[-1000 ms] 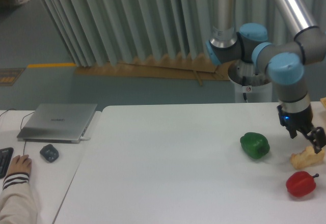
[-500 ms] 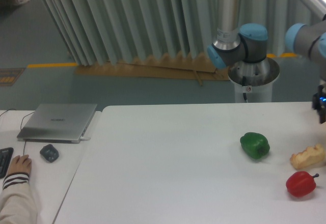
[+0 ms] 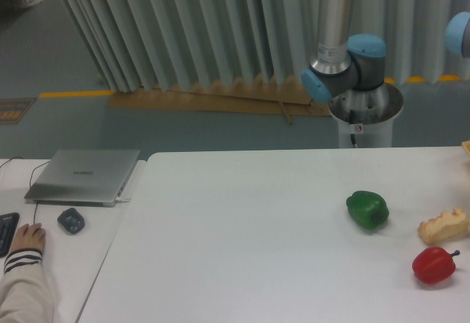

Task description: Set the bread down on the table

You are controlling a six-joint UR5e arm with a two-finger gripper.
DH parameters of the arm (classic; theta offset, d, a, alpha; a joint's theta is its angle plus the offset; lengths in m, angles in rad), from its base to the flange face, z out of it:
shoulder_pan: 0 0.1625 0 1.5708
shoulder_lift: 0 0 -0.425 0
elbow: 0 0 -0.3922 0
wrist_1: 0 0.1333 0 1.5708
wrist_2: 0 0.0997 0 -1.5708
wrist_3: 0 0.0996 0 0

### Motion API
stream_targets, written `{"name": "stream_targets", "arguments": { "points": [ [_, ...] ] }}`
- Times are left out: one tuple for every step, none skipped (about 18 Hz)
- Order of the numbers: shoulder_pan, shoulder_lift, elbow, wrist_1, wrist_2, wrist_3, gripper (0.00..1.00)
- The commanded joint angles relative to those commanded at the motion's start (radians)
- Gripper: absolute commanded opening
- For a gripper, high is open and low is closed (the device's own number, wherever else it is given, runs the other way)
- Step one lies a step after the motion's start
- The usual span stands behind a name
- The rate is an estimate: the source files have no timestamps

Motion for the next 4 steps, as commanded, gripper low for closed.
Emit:
{"name": "stream_targets", "arguments": {
  "points": [
    [0.000, 0.000, 0.002, 0.000, -0.002, 0.000, 1.00],
    [0.000, -0.002, 0.002, -0.002, -0.002, 0.000, 1.00],
    [0.000, -0.002, 0.000, 0.000, -0.003, 0.000, 1.00],
    [0.000, -0.002, 0.000, -0.002, -0.006, 0.000, 1.00]
  ]
}}
